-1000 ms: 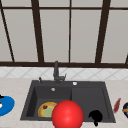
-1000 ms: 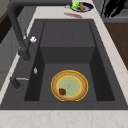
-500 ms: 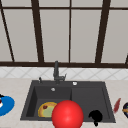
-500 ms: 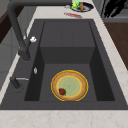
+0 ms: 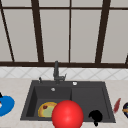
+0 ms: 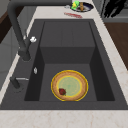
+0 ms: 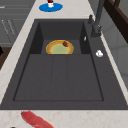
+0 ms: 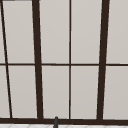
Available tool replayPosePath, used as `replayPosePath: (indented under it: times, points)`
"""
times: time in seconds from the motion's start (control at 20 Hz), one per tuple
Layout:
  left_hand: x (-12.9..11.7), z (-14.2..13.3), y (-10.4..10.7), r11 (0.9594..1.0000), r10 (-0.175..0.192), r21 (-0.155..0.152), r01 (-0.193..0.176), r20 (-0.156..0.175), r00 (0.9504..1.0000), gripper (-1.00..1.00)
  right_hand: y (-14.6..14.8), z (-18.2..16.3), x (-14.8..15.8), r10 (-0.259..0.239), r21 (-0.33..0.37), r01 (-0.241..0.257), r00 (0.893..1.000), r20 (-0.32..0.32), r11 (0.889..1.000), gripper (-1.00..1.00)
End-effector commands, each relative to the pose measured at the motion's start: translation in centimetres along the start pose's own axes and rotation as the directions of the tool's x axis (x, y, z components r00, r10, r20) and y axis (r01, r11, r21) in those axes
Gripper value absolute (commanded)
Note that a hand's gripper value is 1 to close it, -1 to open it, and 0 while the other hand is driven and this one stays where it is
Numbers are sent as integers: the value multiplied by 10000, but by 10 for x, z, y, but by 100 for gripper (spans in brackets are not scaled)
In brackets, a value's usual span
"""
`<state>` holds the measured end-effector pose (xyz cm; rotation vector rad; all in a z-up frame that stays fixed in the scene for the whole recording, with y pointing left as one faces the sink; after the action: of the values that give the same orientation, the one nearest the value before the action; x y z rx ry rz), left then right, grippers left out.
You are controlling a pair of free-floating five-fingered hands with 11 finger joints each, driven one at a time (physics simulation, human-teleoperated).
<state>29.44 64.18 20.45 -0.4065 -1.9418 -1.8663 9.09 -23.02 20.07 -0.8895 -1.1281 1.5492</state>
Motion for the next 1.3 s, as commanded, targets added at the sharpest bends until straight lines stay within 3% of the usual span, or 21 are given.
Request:
replayPosePath:
  times: [0.0, 0.1, 0.25, 0.3, 0.35, 0.65, 0.95, 1.25]
  points:
    - [-1, 0, -1, 10000, 7, -2, -7, 1, 10000, 100, 0, 0, 0, 0, 0, 0, 10000, 0, 10000, 0]
    - [0, 0, 3, 9992, -388, 75, 388, -49, 9992, 100, 0, 0, 0, 0, 0, 0, 10000, 0, 10000, 0]
    - [-2, -1, 7, 9986, -493, 167, 495, -112, 9987, 100, 0, 0, 0, 0, 0, 0, 10000, 0, 10000, 0]
    - [-3, -1, 8, 9985, -501, 196, 503, -125, 9987, -100, 0, 0, 0, 0, 0, 0, 10000, 0, 10000, 0]
    - [-3, -2, 9, 9975, -558, 423, 565, -183, 9983, -100, 0, 0, 0, 0, 0, 0, 10000, 0, 10000, 0]
    - [-8, 12, 14, 9986, 360, 398, -361, 34, 9993, -100, 0, 0, 0, 0, 0, 0, 10000, 0, 10000, 0]
    - [-24, 26, -3, 9990, 146, 418, -153, 181, 9997, -100, 0, 0, 0, 0, 0, 0, 10000, 0, 10000, 0]
    - [-45, 25, -22, 9991, 81, 412, -83, 62, 9999, -100, 0, 0, 0, 0, 0, 0, 10000, 0, 10000, 0]
